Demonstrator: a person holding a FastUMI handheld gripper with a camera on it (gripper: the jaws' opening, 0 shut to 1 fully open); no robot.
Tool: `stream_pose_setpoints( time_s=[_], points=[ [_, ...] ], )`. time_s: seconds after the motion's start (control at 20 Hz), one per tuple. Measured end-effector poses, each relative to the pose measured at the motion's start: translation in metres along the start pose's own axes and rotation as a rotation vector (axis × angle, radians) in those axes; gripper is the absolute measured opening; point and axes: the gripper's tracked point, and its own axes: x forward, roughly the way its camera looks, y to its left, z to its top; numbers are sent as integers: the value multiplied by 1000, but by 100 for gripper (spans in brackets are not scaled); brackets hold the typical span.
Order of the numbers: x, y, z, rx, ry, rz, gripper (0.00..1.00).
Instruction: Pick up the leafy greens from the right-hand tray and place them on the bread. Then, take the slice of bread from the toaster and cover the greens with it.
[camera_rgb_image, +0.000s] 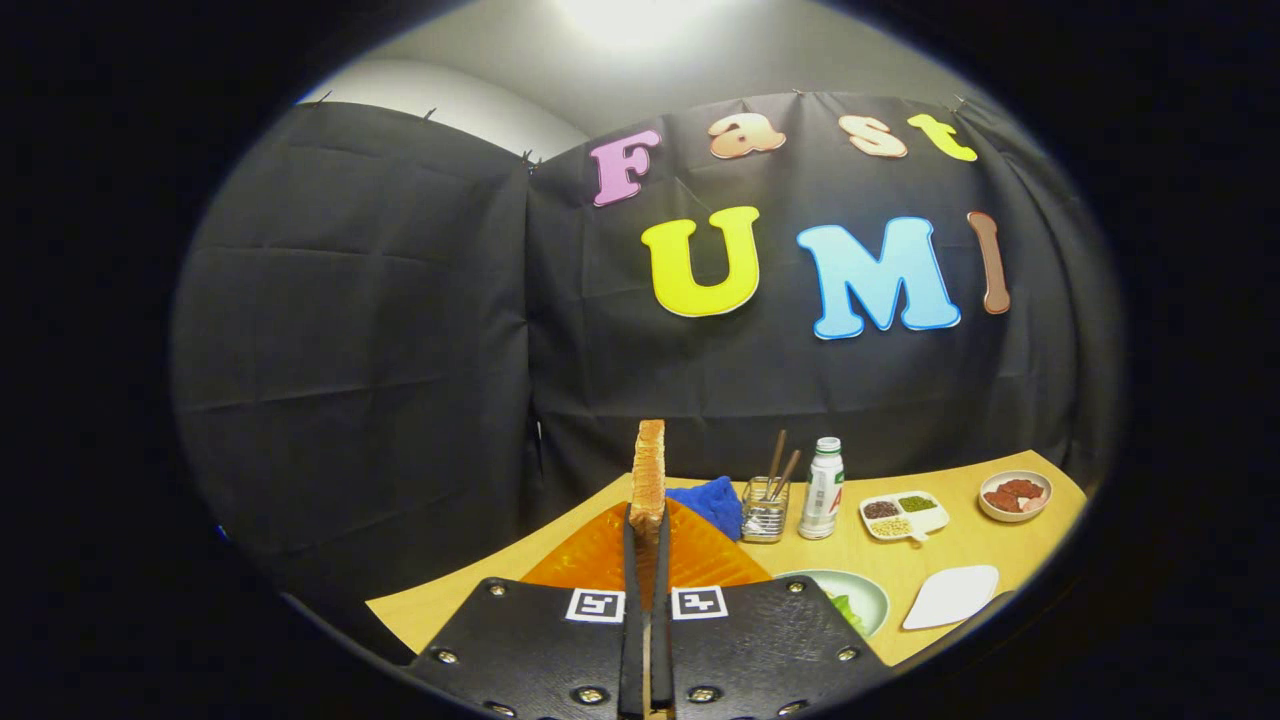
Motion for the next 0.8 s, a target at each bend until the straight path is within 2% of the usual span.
stream_pose_setpoints(
  time_s=[0.25, 0.55, 0.8],
  points=[
    [-8, -58, -17, -67, 9, -80, 3],
    [-8, -107, -45, -28, 70, -126, 3],
    [-5, -116, -66, -10, 110, -105, 3]
  ],
)
